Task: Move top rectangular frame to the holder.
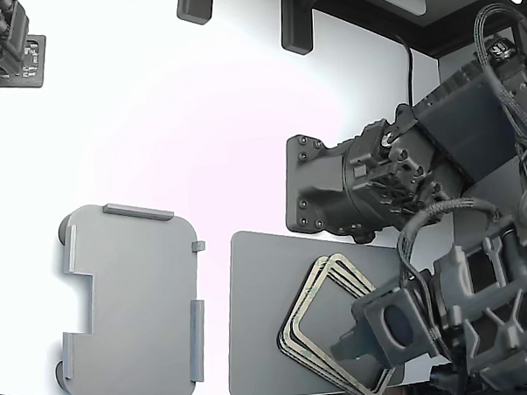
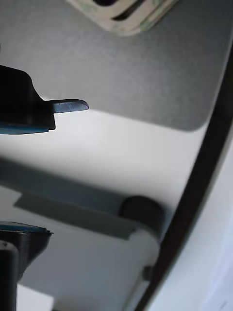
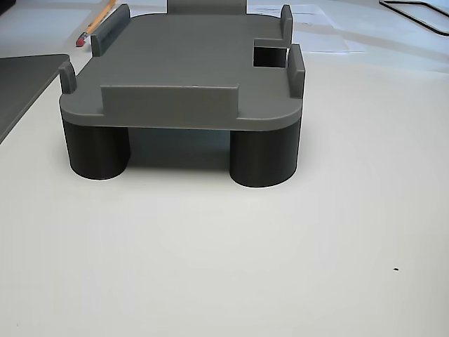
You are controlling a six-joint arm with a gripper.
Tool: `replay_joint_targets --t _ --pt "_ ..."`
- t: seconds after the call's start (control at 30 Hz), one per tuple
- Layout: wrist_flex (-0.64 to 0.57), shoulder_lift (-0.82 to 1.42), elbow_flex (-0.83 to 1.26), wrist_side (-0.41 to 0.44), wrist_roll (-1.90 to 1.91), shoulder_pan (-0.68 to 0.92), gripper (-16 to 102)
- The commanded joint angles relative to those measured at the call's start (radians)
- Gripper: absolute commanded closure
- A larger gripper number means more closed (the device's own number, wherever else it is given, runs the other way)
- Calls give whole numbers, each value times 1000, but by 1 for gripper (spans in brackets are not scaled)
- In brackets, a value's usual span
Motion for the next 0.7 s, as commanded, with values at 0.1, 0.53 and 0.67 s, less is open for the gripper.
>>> replay_joint_targets --t 0.1,0.53,0.67 --pt "72 -104 -117 -72 5 112 30" --pt "155 -360 -305 -118 -49 327 28" --pt "155 -434 -336 -133 -29 359 28"
